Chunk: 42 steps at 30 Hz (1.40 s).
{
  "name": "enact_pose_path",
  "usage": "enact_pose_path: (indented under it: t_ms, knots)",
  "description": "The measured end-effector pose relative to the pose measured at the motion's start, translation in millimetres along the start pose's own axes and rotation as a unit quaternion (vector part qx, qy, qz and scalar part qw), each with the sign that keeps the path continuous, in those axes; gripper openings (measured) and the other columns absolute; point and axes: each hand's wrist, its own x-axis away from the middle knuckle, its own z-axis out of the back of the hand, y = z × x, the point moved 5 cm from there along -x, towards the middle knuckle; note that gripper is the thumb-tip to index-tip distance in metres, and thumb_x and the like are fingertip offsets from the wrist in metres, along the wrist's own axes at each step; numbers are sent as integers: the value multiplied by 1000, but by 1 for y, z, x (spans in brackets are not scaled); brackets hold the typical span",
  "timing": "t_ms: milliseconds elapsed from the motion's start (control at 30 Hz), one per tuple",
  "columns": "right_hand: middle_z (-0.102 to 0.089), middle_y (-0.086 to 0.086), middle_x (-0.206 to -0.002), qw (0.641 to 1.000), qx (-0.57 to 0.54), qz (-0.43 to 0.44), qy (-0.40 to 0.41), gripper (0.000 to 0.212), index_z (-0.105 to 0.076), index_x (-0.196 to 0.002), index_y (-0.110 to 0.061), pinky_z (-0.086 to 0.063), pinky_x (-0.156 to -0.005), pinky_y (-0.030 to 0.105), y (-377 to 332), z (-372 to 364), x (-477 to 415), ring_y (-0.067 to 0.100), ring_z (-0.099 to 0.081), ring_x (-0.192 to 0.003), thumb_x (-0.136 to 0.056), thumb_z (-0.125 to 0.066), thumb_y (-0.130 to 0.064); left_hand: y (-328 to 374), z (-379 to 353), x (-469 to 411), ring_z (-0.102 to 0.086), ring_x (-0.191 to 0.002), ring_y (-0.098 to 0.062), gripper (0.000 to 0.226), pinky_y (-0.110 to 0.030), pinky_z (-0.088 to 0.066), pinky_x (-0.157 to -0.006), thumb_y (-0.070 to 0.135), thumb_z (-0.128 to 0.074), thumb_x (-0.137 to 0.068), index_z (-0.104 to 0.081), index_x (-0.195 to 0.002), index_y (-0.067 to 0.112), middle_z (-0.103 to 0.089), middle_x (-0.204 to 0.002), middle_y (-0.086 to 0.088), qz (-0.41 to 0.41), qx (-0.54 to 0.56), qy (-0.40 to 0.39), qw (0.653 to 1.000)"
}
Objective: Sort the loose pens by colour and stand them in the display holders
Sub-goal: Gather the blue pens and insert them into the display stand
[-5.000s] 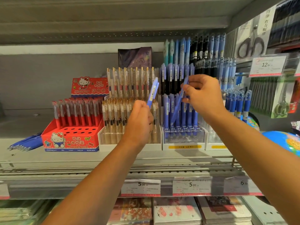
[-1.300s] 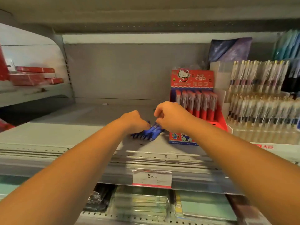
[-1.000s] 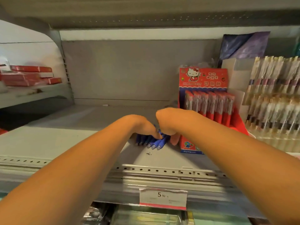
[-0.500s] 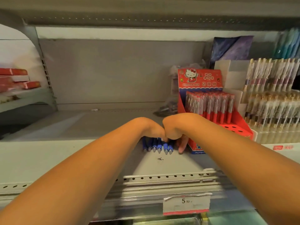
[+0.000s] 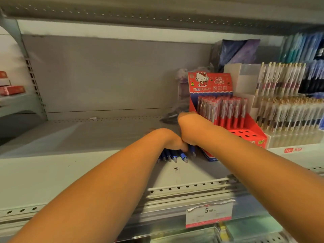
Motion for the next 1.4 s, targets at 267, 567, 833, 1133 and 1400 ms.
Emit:
enact_pose_path:
  t_ms: [267,567,833,1133,1400]
  knots:
    - [-66,-3,-88,945,-250,41,205,15,-71,-90,-13,-48,-66,17,37,12,12,16,-64,-86,-84,-63,-2,11,1,5,-56,-51,-23,21,-22,-45,-48,9,-49,-87,-66,-83,-1,-61,-68,-13,0,-176,41,984]
    - [-66,18,-91,689,-694,2,209,25,-49,-108,-7,-59,-58,31,74,4,52,21,-73,-66,-89,-55,9,-6,14,24,-56,-38,-24,17,-21,-45,-42,10,-42,-89,-54,-93,-2,-71,-80,-25,-31,1,148,988]
    - [-57,9,-73,495,-845,48,198,35,-58,-109,0,-49,-52,26,127,10,95,16,-56,-56,-88,-33,14,55,40,91,-43,-38,-20,22,-21,-35,-38,-9,-44,-73,-42,-68,12,-46,-46,-8,-299,415,296,807]
    - [-55,4,-69,449,-874,68,172,19,-58,-105,-6,-39,-45,22,253,-2,153,13,-48,-50,-102,-40,-11,211,-17,91,-42,-51,-20,21,-27,-38,-44,1,-56,-94,-45,-82,16,-46,-62,-3,-419,502,280,703]
    - [-69,14,-91,478,-855,69,189,14,-57,-109,0,-59,-69,44,384,-24,178,24,-71,-78,-96,-56,-3,327,-67,57,-44,-48,-20,17,-27,-37,-45,17,-54,-99,-45,-84,13,-46,-60,-4,-434,507,259,698]
